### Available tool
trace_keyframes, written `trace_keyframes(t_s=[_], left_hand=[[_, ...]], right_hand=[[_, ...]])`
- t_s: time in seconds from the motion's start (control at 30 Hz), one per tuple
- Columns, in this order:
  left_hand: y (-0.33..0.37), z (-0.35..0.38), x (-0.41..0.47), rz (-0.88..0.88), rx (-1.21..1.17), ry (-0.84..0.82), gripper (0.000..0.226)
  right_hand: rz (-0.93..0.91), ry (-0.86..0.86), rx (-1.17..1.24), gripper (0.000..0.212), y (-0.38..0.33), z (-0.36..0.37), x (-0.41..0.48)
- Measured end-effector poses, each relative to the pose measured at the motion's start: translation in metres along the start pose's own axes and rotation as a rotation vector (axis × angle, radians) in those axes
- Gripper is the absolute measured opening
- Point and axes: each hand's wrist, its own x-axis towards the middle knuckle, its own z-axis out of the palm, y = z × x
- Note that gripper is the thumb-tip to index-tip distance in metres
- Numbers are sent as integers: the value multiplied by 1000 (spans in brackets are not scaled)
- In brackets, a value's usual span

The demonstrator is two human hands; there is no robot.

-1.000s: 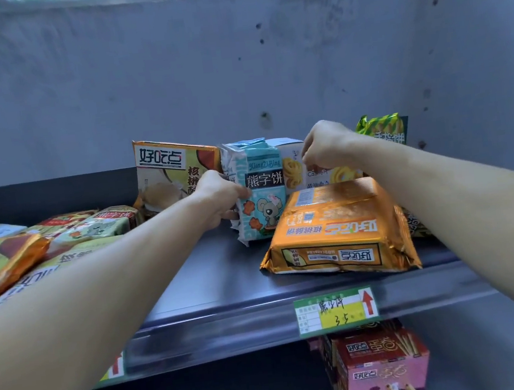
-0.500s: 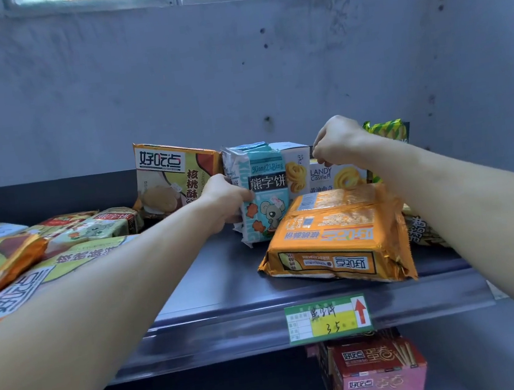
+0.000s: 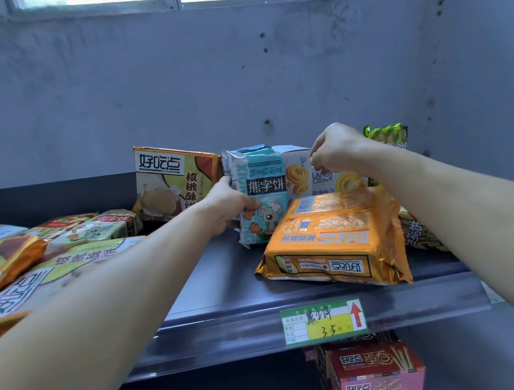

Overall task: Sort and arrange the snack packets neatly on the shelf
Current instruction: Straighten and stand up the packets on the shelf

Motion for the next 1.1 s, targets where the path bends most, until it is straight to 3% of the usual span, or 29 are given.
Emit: trace_keyframes(t_s=[0.17,0.53,0.73,1.1], left_hand=[[4,-7,-7,-14,21,-16,37],[19,-27,-28,79,113,228,47],[21,-18,-38,123,117,240,37],[17,-14,-39,53,24,215,18]], right_hand=[[-91,42,41,18,-19,3,-4],[-304,8,112,20,-55,12,-19],[-322,-68,167,18,-54,7,-24],[-236,-9,185,17,-29,-20,-35]])
